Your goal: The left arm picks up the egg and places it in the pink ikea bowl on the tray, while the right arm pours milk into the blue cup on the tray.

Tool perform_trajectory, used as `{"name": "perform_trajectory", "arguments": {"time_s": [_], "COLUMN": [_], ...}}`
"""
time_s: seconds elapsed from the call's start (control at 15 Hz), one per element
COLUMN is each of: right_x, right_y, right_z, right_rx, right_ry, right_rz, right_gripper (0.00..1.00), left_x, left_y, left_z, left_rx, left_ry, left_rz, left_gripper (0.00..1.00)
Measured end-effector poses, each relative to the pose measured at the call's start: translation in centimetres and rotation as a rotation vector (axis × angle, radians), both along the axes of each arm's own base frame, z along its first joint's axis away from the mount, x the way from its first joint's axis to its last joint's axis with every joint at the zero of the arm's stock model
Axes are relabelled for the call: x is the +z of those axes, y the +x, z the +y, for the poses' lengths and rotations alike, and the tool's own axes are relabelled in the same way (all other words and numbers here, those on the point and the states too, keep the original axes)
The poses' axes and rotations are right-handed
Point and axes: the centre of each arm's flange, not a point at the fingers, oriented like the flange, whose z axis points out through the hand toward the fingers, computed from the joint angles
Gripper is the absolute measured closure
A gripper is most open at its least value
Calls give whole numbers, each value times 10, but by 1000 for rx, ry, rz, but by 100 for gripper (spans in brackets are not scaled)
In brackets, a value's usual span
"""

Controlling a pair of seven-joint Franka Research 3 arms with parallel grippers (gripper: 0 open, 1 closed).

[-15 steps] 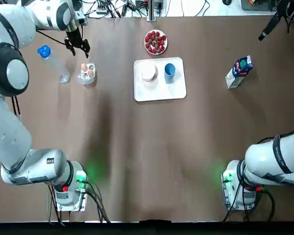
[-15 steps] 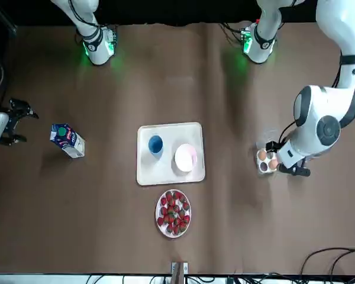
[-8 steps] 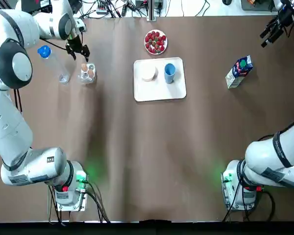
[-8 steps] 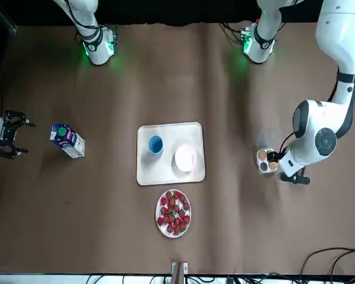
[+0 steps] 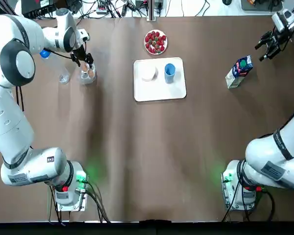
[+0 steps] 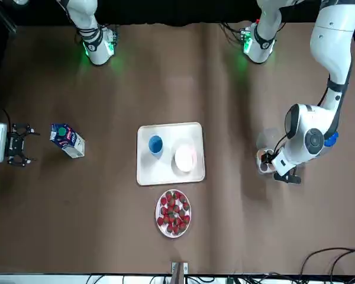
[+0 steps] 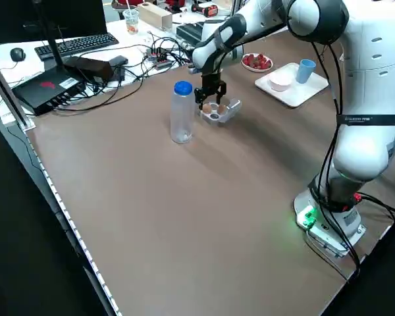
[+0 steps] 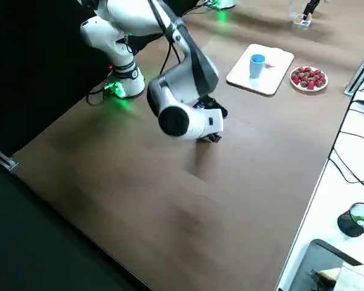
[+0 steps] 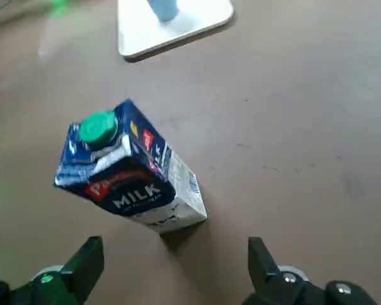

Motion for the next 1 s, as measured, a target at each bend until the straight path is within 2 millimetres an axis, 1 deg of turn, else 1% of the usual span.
{"name": "perform_trajectory", "arguments": {"time_s": [0.13, 0.27, 0.33, 0.4, 0.47, 0.53, 0.93, 1.0], "right_x": [-21, -41, -51, -59, -68, -75, -104, -109], "right_y": [-4, -6, -6, -7, -8, -9, -14, -15], "right_z": [0, 5, 6, 8, 8, 9, 10, 10], "right_rx": [75, 171, 214, 245, 265, 276, 281, 279], "right_ry": [51, 124, 153, 174, 189, 199, 231, 235], "right_rz": [-26, -91, -125, -149, -160, -163, -135, -129], "right_gripper": [0, 0, 0, 0, 0, 0, 0, 0], "left_x": [-2, -2, -2, -2, -2, -2, -2, -1], "left_y": [0, 0, 0, 0, 0, 0, 0, 0], "left_z": [1, 1, 2, 2, 2, 2, 3, 3], "left_rx": [2, 2, 2, 2, 3, 3, 3, 4], "left_ry": [0, 0, 0, 0, 0, 0, 1, 2], "left_rz": [2, 2, 2, 2, 2, 2, 1, -1], "left_gripper": [2, 4, 11, 11, 14, 22, 30, 37]}}
